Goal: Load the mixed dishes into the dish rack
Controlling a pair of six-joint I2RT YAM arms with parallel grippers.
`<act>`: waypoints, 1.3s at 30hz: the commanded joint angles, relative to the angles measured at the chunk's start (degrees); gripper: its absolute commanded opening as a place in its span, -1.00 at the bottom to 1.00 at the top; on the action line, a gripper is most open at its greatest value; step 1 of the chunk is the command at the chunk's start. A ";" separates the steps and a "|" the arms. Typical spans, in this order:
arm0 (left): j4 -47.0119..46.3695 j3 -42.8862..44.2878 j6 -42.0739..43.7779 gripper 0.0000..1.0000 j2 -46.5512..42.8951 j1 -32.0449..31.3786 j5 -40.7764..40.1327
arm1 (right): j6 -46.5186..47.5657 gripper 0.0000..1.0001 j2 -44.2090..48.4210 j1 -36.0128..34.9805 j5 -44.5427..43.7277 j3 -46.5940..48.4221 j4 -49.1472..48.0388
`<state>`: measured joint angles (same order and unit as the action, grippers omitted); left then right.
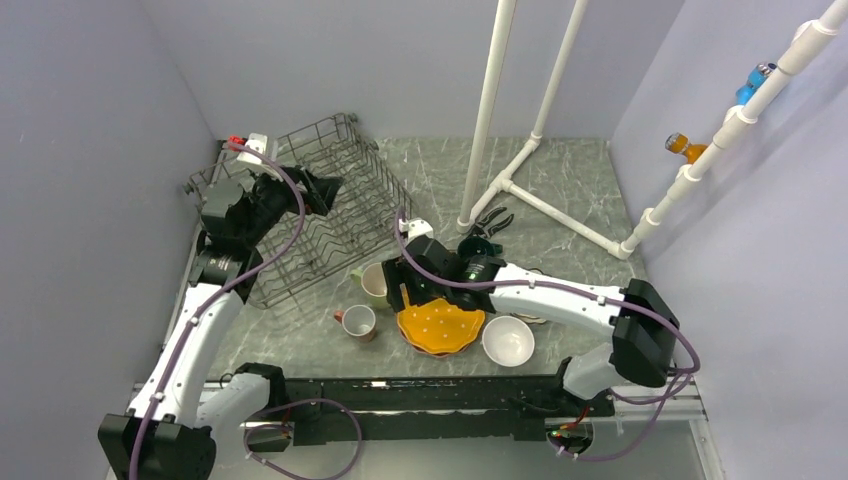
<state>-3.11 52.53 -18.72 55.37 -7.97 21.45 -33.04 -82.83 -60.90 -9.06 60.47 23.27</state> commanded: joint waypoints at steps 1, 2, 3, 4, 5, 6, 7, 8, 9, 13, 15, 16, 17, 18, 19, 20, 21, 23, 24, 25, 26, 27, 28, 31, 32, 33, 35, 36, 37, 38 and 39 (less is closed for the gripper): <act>-0.91 0.87 2.99 0.98 -2.63 -0.89 -4.15 | -0.50 0.55 -2.75 0.17 -4.63 4.06 -5.13; -0.43 1.10 3.30 0.98 -2.78 -1.05 -4.47 | -0.57 0.51 -3.28 0.19 -5.41 4.44 -5.31; -0.21 1.16 3.66 0.98 -2.81 -1.27 -4.94 | -0.53 0.48 -3.86 0.17 -6.33 4.91 -5.29; -0.17 1.10 3.94 0.98 -2.86 -1.48 -5.35 | -0.46 0.46 -4.39 0.17 -7.20 5.38 -5.07; -0.34 0.85 4.11 0.98 -2.79 -1.52 -5.63 | -0.59 0.45 -4.89 0.19 -8.11 5.96 -4.62; -0.46 0.80 3.98 0.98 -2.75 -1.60 -5.60 | -0.78 0.44 -5.45 0.16 -9.13 6.32 -4.29; -0.30 0.90 3.77 0.98 -2.54 -1.49 -5.30 | -0.80 0.44 -5.98 0.17 -9.79 6.53 -4.43; -0.15 1.23 3.59 0.98 -2.29 -1.50 -4.87 | -0.66 0.42 -6.68 0.13 -10.27 6.62 -4.84; 0.07 1.46 3.52 0.98 -2.09 -1.60 -4.13 | -0.70 0.40 -7.41 0.23 -10.61 7.08 -4.90; -1.11 0.90 3.08 0.98 -1.68 -1.60 -3.51 | -1.39 0.39 -10.84 0.15 -12.25 9.67 -3.17; -0.33 1.75 3.15 0.98 -1.10 -1.61 -3.08 | -1.39 0.38 -12.45 0.18 -12.36 10.10 -3.48; 0.02 1.88 3.10 0.98 -0.99 -1.61 -2.84 | -1.19 0.34 -13.45 0.17 -12.25 10.36 -3.64; -0.14 1.72 3.08 0.98 -1.02 -1.61 -2.67 | -1.20 0.32 -14.18 0.19 -12.01 10.70 -3.44; -0.82 1.31 3.08 0.98 -1.07 -1.61 -2.64 | -1.36 0.31 -14.81 0.14 -11.81 11.01 -3.17; -1.32 0.98 3.01 0.98 -1.05 -1.61 -2.76 | -1.41 0.30 -15.30 0.12 -11.67 11.09 -3.23; -1.35 1.06 2.97 0.98 -0.95 -1.61 -2.83 | -1.27 0.29 -15.62 0.18 -11.54 10.85 -3.77; -1.07 1.45 3.05 0.98 -0.75 -1.60 -2.66 | -1.10 0.29 -15.95 0.17 -11.43 10.23 -4.38; -0.32 1.99 3.15 0.98 -0.22 -1.59 -1.92 | -0.99 0.21 -16.73 0.16 -11.42 10.05 -4.74; -0.56 1.92 3.10 0.98 -0.11 -1.61 -1.84 | -0.91 0.14 -17.19 0.17 -11.34 10.35 -4.35; -0.83 1.73 3.01 0.98 0.03 -1.54 -1.90 | -0.89 0.07 -17.54 0.18 -11.21 10.50 -4.03; -0.87 1.81 2.86 0.98 0.19 -1.48 -1.68 | -0.88 0.04 -17.91 0.23 -11.16 10.34 -4.11; -0.78 1.97 2.75 0.98 0.36 -1.38 -1.30 | -1.02 0.03 -18.16 0.15 -11.28 9.95 -4.48; -0.77 2.06 2.59 0.98 0.48 -1.28 -0.84 | -1.31 0.02 -18.41 0.23 -11.55 9.77 -4.69; -1.63 1.58 2.39 0.98 0.53 -1.26 -0.27 | -1.84 -0.08 -19.25 0.14 -12.30 10.60 -3.15; -1.93 1.44 2.25 0.98 0.60 -1.18 -0.35 | -1.99 -0.14 -19.48 0.17 -12.52 10.85 -2.51; -1.72 1.58 2.08 0.98 0.80 -1.05 -0.21 | -2.03 -0.18 -19.49 0.17 -12.67 10.86 -2.51; -1.28 2.22 1.55 0.98 1.34 -0.62 0.72 | -2.41 -0.23 -19.17 0.15 -13.11 10.69 -2.57; -1.25 2.25 1.36 0.98 1.47 -0.64 0.98 | -2.84 -0.27 -18.79 0.18 -13.43 10.86 -2.23; -1.57 1.91 1.22 0.98 1.49 -0.65 1.16 | -3.37 -0.32 -18.34 0.21 -13.71 11.09 -1.74; -2.15 1.60 1.04 0.98 1.49 -0.65 1.16 | -3.81 -0.36 -17.71 0.15 -13.92 11.20 -1.69; -2.40 1.56 0.87 0.98 1.66 -0.57 1.29 | -4.09 -0.38 -16.70 0.16 -14.16 10.94 -2.19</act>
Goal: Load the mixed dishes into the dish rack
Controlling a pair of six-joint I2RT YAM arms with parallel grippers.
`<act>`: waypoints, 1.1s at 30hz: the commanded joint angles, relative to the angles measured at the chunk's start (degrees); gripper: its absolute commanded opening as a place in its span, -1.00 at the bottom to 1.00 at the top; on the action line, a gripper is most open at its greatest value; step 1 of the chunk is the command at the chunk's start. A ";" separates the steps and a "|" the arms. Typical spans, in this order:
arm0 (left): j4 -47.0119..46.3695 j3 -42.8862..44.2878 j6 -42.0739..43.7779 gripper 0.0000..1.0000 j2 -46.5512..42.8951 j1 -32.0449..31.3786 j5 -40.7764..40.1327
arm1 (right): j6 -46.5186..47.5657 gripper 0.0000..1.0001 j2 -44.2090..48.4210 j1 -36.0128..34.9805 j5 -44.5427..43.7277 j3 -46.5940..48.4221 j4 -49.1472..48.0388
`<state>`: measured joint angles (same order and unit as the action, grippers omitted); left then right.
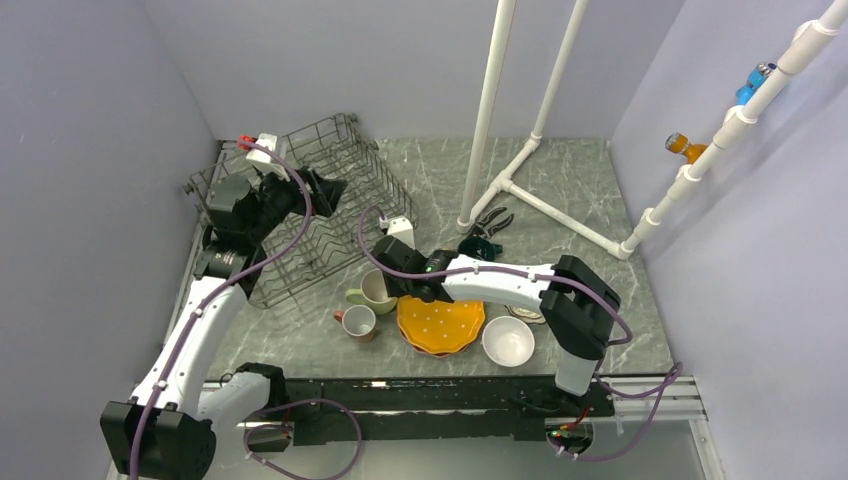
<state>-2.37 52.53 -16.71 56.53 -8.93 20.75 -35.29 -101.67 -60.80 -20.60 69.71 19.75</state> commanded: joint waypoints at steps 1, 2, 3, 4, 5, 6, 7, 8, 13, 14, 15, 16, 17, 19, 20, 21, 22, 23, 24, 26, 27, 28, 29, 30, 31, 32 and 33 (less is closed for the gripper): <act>-3.04 1.79 -1.33 0.98 0.65 0.54 2.36 | -1.99 -0.39 2.99 0.06 -2.71 1.07 0.42; -2.80 2.05 -1.45 0.98 0.79 0.67 2.70 | -2.12 -0.42 3.62 -0.01 -2.84 0.59 -0.34; -2.61 2.12 -1.37 0.98 0.71 0.67 2.83 | -2.31 -0.46 4.25 0.03 -2.98 0.29 -0.70; -2.67 1.95 -1.32 0.98 0.66 0.67 2.70 | -2.66 -0.50 4.70 0.09 -3.16 0.34 -0.39; -3.24 1.53 -1.35 0.98 0.54 0.67 2.38 | -3.13 -0.54 5.16 0.07 -3.73 0.67 0.14; -3.40 1.38 -1.31 0.98 0.58 0.73 2.07 | -3.49 -0.59 5.87 0.09 -4.36 0.65 0.45; -3.11 1.60 -1.37 0.98 0.68 0.85 2.19 | -3.60 -0.63 6.58 0.04 -5.00 0.20 0.12; -2.70 2.01 -1.51 0.98 0.87 0.99 2.62 | -3.52 -0.66 7.48 0.05 -5.65 -0.36 -0.72; -3.58 1.61 -2.04 0.98 1.06 1.12 3.29 | -3.31 -0.83 11.69 0.37 -8.93 -1.22 -3.26; -3.29 1.91 -2.17 0.98 1.32 1.17 3.59 | -2.56 -0.86 12.29 0.43 -8.63 -1.72 -4.67; -2.91 2.43 -2.27 0.98 1.57 1.19 4.06 | -2.42 -0.93 12.80 0.58 -8.25 -2.00 -5.35; -2.55 2.58 -2.27 0.98 1.78 1.19 4.49 | -2.64 -0.99 13.14 0.81 -8.07 -1.99 -5.52; -2.72 2.46 -2.26 0.98 1.82 1.21 4.63 | -2.74 -1.00 13.17 0.95 -7.61 -1.80 -5.45; -3.40 2.13 -2.53 0.98 1.95 1.24 4.44 | -2.08 -0.82 12.44 1.23 -5.84 -0.96 -4.71; -3.08 2.39 -2.60 0.98 2.06 1.29 4.65 | -1.99 -0.71 11.82 1.24 -5.58 -0.33 -3.89; -2.78 2.65 -2.62 0.98 2.16 1.28 4.96 | -1.93 -0.58 10.94 1.29 -5.58 0.28 -3.09; -2.58 2.78 -2.63 0.98 2.13 1.28 5.19 | -1.71 -0.48 10.17 1.37 -5.29 0.63 -2.50; -2.92 2.60 -2.63 0.98 2.03 1.29 5.33 | -1.45 -0.42 9.12 1.36 -4.84 1.09 -1.85; -3.23 2.46 -2.63 0.98 1.90 1.28 5.24 | -1.34 -0.41 7.90 1.36 -4.30 1.89 -0.84; -3.30 2.36 -2.78 0.98 1.83 1.45 5.21 | -1.68 -0.40 5.54 1.31 -3.15 2.92 1.05; -3.23 2.51 -2.88 0.98 1.83 1.53 5.44 | -1.63 -0.40 4.43 1.29 -2.37 3.04 1.03; -3.25 2.53 -2.97 0.98 1.83 1.62 5.72 | -1.63 -0.40 3.17 1.24 -1.52 3.17 1.01; -3.31 2.50 -2.91 0.98 1.71 1.63 5.86 | -1.73 -0.39 2.00 1.29 -0.91 3.41 1.11; -3.48 2.30 -2.89 0.98 1.62 1.63 5.77 | -1.96 -0.39 0.90 1.29 -0.42 3.79 1.51; -3.71 2.17 -2.93 0.98 1.57 1.67 5.56 | -2.13 -0.39 -0.30 1.26 -0.07 4.25 1.86; -3.66 2.18 -3.02 0.98 1.63 1.64 5.45 | -2.15 -0.39 -1.27 1.31 0.02 4.59 2.03; -3.54 2.39 -3.10 0.98 1.76 1.71 5.63 | -2.07 -0.40 -2.06 1.27 -0.02 4.79 1.98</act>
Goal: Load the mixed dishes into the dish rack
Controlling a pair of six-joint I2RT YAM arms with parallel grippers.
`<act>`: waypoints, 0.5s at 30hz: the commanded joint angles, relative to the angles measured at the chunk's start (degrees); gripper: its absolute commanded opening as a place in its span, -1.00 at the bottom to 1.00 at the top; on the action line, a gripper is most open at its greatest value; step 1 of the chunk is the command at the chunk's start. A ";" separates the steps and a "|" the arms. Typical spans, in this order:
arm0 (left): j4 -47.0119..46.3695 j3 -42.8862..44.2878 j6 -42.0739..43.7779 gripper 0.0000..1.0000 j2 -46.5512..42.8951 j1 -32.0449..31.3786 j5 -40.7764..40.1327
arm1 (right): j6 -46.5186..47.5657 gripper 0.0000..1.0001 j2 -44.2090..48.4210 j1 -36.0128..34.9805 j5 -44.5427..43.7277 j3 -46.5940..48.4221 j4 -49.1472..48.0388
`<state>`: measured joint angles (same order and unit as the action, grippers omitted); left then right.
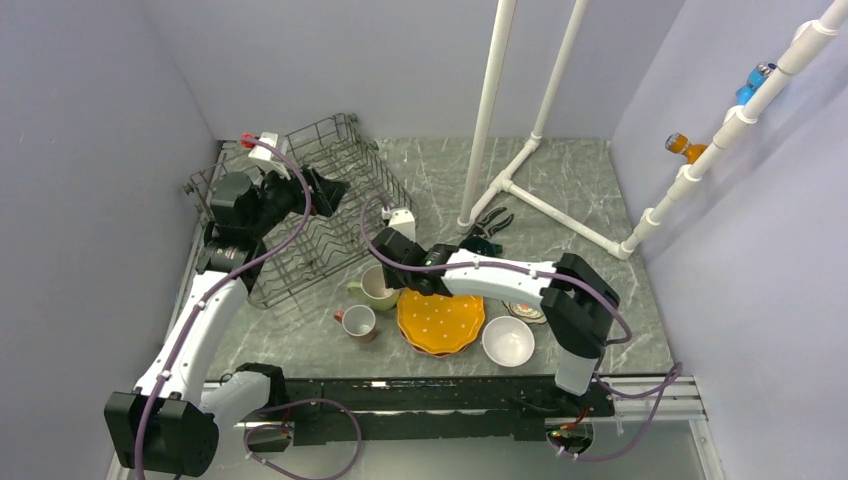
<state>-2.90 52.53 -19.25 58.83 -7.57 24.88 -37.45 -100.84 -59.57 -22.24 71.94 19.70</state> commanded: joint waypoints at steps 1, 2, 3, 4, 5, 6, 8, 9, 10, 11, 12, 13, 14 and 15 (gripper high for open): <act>-2.79 2.60 -0.61 0.98 -0.43 0.37 1.80 | 0.10 -0.42 -3.67 0.11 1.37 2.93 2.17; -2.58 2.61 -0.62 0.98 -0.43 0.37 2.06 | 0.18 -0.47 -4.19 0.10 0.94 3.50 2.53; -2.91 2.38 -0.62 0.98 -0.51 0.37 2.02 | 0.33 -0.54 -4.58 0.09 0.51 4.14 3.03; -3.21 2.12 -0.70 0.98 -0.59 0.37 1.76 | 0.57 -0.65 -4.60 0.03 0.08 4.60 3.42; -3.28 2.19 -0.77 0.98 -0.64 0.44 1.61 | 0.88 -0.71 -4.40 0.02 -0.45 4.83 3.36; -3.12 2.41 -0.86 0.98 -0.50 0.57 1.76 | 1.26 -0.75 -3.67 0.06 -0.78 4.66 2.82; -2.73 2.73 -0.97 0.98 -0.30 0.63 2.29 | 1.81 -0.83 -2.40 0.07 -1.60 4.55 2.32; -2.73 2.63 -0.89 0.98 -0.36 0.63 2.31 | 1.97 -0.89 -1.62 -0.01 -2.16 4.93 2.84; -3.12 2.34 -0.88 0.98 -0.45 0.63 2.09 | 1.96 -0.97 -0.68 0.05 -2.98 5.34 3.45; -3.35 2.24 -1.00 0.98 -0.48 0.67 1.88 | 1.79 -1.00 0.63 0.02 -4.04 5.50 3.87; -3.20 2.41 -1.12 0.98 -0.35 0.82 1.95 | 1.83 -1.00 2.08 0.06 -4.84 4.79 3.61; -2.88 2.66 -1.28 0.98 -0.14 0.97 2.37 | 2.17 -1.00 3.94 0.07 -5.63 3.89 2.71; -2.66 2.94 -1.39 0.98 0.00 1.06 2.67 | 2.51 -1.00 5.94 0.01 -6.34 2.70 1.52; -2.56 2.99 -1.36 0.98 0.05 1.07 2.93 | 2.70 -1.00 7.78 0.10 -7.34 1.69 0.34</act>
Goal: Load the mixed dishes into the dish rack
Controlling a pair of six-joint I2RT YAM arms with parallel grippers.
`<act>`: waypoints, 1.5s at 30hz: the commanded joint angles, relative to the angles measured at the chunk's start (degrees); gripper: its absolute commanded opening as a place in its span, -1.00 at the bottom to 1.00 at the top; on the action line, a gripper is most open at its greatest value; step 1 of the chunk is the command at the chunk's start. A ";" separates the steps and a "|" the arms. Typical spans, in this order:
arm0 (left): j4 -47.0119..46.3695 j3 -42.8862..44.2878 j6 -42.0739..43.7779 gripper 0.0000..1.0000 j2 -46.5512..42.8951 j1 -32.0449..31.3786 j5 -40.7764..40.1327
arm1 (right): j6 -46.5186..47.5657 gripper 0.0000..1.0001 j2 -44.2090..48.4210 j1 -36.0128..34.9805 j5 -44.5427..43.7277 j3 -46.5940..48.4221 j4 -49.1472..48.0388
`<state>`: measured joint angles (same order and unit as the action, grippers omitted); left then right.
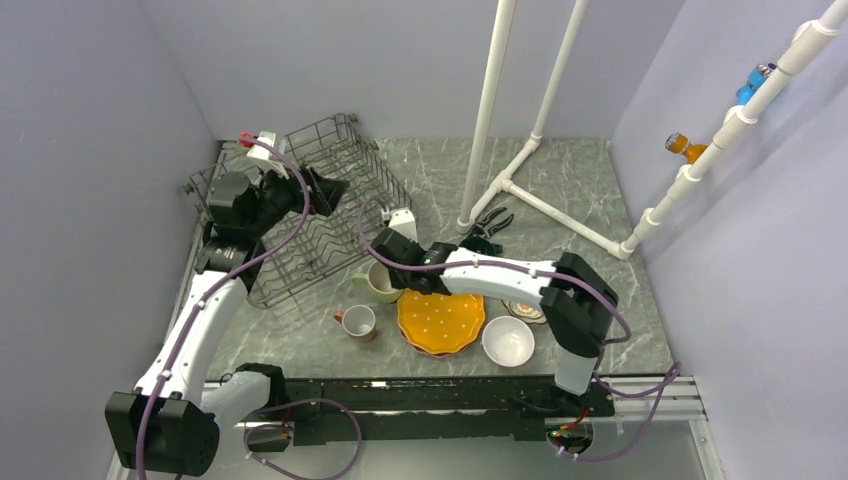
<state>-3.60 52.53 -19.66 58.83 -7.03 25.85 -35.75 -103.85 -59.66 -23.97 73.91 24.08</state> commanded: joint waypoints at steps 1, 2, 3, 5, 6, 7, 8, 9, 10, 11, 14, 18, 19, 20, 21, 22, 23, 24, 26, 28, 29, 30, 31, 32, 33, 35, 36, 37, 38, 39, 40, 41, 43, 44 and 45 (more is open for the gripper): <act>-2.11 2.90 -0.91 0.98 0.08 0.52 2.04 | 1.03 -1.00 12.89 0.21 -6.24 -1.20 -4.60; -2.46 2.64 -0.91 0.98 0.06 0.52 2.02 | 1.07 -1.00 15.08 0.20 -6.73 -2.33 -5.33; -2.69 2.44 -1.09 0.98 0.25 0.52 1.80 | 1.33 -1.00 17.35 0.23 -7.00 -3.72 -6.54; -2.00 3.13 -1.62 0.98 1.23 0.61 2.60 | 2.78 -1.00 22.18 0.22 -7.66 -7.80 -10.72; -1.45 3.75 -2.06 0.98 2.06 0.65 4.07 | 3.83 -1.00 24.84 0.20 -8.35 -10.32 -13.24; -1.10 4.40 -2.53 0.98 2.99 0.62 5.59 | 4.93 -1.00 27.11 0.32 -9.32 -13.19 -15.93; -0.80 5.08 -3.33 0.98 4.24 0.61 7.43 | 6.00 -1.00 29.56 0.39 -10.57 -15.80 -17.90; -0.54 5.96 -4.31 0.98 5.83 0.61 9.61 | 6.78 -1.00 31.76 0.58 -12.17 -17.97 -19.05; -0.52 6.93 -5.75 0.98 7.65 0.56 12.19 | 7.46 -1.00 33.91 0.84 -13.88 -19.84 -19.49; -0.68 7.89 -7.53 0.98 10.07 0.53 15.60 | 8.72 -1.00 36.04 1.04 -15.69 -21.59 -19.96; -3.24 10.95 -16.98 0.89 18.70 -0.68 27.27 | 12.48 -1.00 42.94 1.92 -22.83 -25.43 -19.55; -16.83 10.14 -30.81 0.80 27.78 -6.62 38.05 | 18.05 -1.00 51.59 3.42 -31.15 -29.09 -19.99; -23.07 8.35 -35.04 0.81 28.64 -8.38 38.88 | 20.52 -1.00 53.92 3.70 -32.72 -31.12 -22.66; -28.63 6.77 -38.81 0.82 29.34 -10.26 39.30 | 23.33 -1.00 56.15 3.91 -32.29 -32.89 -25.73; -33.44 5.67 -42.20 0.82 30.32 -12.02 39.66 | 26.93 -1.00 58.25 4.20 -30.65 -34.57 -28.92; -37.22 5.09 -45.08 0.82 31.55 -13.90 40.12 | 30.71 -1.00 60.31 4.31 -27.56 -36.51 -32.42; -40.49 4.76 -47.75 0.81 32.74 -15.56 40.68 | 34.33 -1.00 62.24 4.35 -23.86 -38.38 -35.82; -44.53 4.33 -51.19 0.80 34.13 -16.87 41.04 | 38.66 -1.00 64.14 4.44 -19.29 -40.01 -38.51; -55.43 2.54 -59.70 0.78 36.93 -19.23 40.87 | 45.13 -1.00 67.07 4.41 -11.76 -43.02 -43.27; -67.74 1.73 -71.03 0.73 40.58 -20.59 40.41 | 48.77 -1.00 68.58 4.38 -6.84 -45.18 -47.32; -76.14 1.74 -76.60 0.66 42.80 -21.11 39.92 | 50.32 -1.00 68.45 4.35 -5.63 -45.68 -48.65; -82.63 1.86 -81.60 0.61 44.84 -21.52 39.33 | 51.49 -1.00 67.86 4.33 -5.09 -45.73 -49.44; -88.56 2.31 -86.95 0.56 47.36 -21.96 38.35 | 52.77 -1.00 67.14 4.41 -4.97 -45.59 -50.44; -91.39 2.79 -90.32 0.50 48.92 -22.43 37.86 | 53.69 -1.00 66.26 4.38 -5.24 -45.46 -51.31; -91.63 3.28 -91.21 0.45 49.91 -22.90 38.52 | 54.21 -1.00 65.35 4.34 -6.75 -44.93 -52.24; -89.53 2.83 -89.14 0.40 49.42 -23.42 38.74 | 55.10 -1.00 63.64 4.37 -9.60 -44.17 -54.18; -86.74 2.50 -86.51 0.41 48.66 -23.57 38.98 | 56.37 -1.00 63.08 4.30 -10.33 -44.00 -55.39; -82.91 2.18 -83.39 0.41 47.44 -23.70 39.35 | 57.41 -1.00 62.41 4.39 -11.27 -43.72 -56.33; -78.75 1.76 -80.13 0.42 46.15 -23.87 39.49 | 58.43 -1.00 62.10 4.44 -12.05 -43.46 -57.14; -73.85 1.35 -76.22 0.42 44.46 -23.91 39.49 | 59.52 -1.00 61.81 4.38 -12.59 -43.27 -57.78; -68.83 1.15 -72.31 0.43 42.62 -23.88 39.21 | 60.42 -1.00 61.57 4.38 -12.74 -43.05 -58.38; -62.30 1.13 -67.41 0.44 40.63 -23.84 38.68 | 62.13 -1.00 61.46 4.42 -12.69 -42.92 -59.00; -42.62 2.26 -53.40 0.45 35.89 -23.92 37.04 | 64.48 -1.00 60.87 4.31 -12.53 -42.73 -60.04; -31.68 3.71 -46.78 0.49 33.72 -24.05 35.34 | 65.39 -1.00 60.69 4.32 -12.46 -42.52 -60.37; -21.96 5.48 -40.49 0.54 31.78 -24.19 33.53 | 65.94 -1.00 60.58 4.37 -12.43 -42.26 -60.60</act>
<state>-57.39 53.78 -85.54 99.63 -29.93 61.91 25.04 -43.62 -55.42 -35.16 27.35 -24.82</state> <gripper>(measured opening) 0.738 0.177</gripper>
